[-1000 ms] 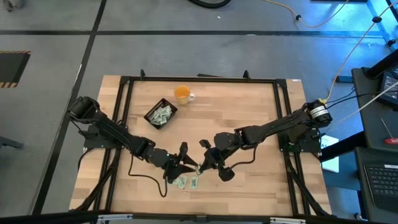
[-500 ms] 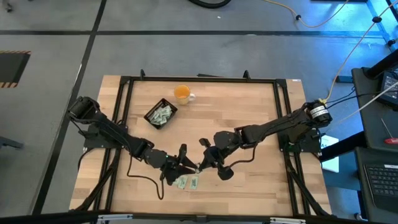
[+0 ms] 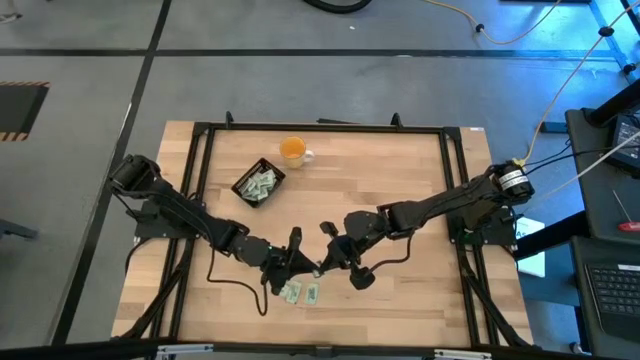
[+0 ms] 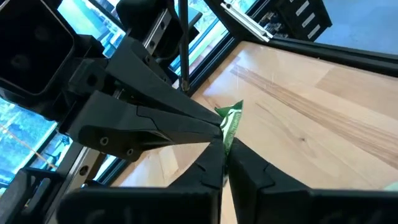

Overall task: Pick and place Stevia / Truvia into bins
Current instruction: Put the green stevia packet into the black bin

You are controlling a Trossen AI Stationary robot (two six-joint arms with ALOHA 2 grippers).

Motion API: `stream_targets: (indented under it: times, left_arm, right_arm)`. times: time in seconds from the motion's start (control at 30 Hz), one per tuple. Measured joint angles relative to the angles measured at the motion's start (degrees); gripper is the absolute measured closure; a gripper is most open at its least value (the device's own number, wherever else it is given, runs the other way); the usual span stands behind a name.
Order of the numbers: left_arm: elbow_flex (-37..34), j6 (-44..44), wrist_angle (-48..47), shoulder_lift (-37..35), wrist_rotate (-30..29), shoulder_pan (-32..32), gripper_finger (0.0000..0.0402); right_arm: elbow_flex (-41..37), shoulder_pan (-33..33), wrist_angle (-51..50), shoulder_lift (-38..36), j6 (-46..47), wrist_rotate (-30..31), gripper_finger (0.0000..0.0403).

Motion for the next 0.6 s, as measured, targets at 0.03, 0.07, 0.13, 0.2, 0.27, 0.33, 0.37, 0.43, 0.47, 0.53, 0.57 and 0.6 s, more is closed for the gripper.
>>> stream_targets:
  times: [0.03, 0.07, 0.13, 0.2, 0.27, 0.33, 0.37, 0.43, 0.47, 0.53, 0.57, 0.6]
  left_arm:
    - [0.00, -0.04, -0.08, 0.00, -0.02, 0.00, 0.0394]
    - [0.00, -0.05, -0.11, 0.00, -0.02, 0.00, 0.0395]
    - [0.00, -0.30, -0.36, 0.00, -0.10, -0.02, 0.0393]
    - [0.00, -0.89, -0.87, 0.00, -0.54, -0.23, 0.0391]
    - [0.00, -1.63, -1.61, 0.03, -0.96, -0.26, 0.0390]
    - [0.00, -2.68, -2.64, 0.04, -1.49, -0.33, 0.0392]
    - [0.00, -3.34, -3.19, 0.04, -1.82, -0.36, 0.0393]
    - [0.00, -4.86, -4.57, 0.04, -1.95, -0.37, 0.0395]
    - [0.00, -5.71, -5.46, 0.04, -2.11, -0.35, 0.0395]
    - [0.00, -7.85, -7.59, 0.04, -2.81, -0.33, 0.0394]
    - [0.00, -9.18, -9.11, 0.04, -3.94, -0.36, 0.0392]
    - [0.00, -10.47, -11.01, 0.04, -5.50, -0.37, 0.0391]
  right_arm:
    - [0.00, 0.00, -0.03, 0.00, 0.05, -0.02, 0.0402]
    - [0.00, 0.00, -0.03, 0.00, 0.12, 0.02, 0.0402]
    - [0.00, 0.00, -0.25, 0.00, -0.14, 0.16, 0.0401]
    - [0.04, -0.01, -1.35, 0.00, -1.42, 0.31, 0.0394]
    - [0.17, -0.07, -3.23, -0.05, -2.72, 0.35, 0.0377]
    - [0.15, -0.02, -4.99, -0.09, -2.72, 0.33, 0.0353]
    - [0.13, 0.00, -5.49, -0.09, -2.55, 0.27, 0.0338]
    - [0.13, -0.14, -5.50, -0.09, -2.47, 1.07, 0.0309]
    - [0.13, -0.17, -5.42, -0.09, -2.51, 1.99, 0.0297]
    - [0.12, -0.37, -5.72, -0.09, -2.73, 2.45, 0.0277]
    - [0.11, -0.44, -5.84, -0.09, -2.76, 2.56, 0.0269]
    - [0.11, -0.46, -5.93, -0.09, -2.78, 2.62, 0.0263]
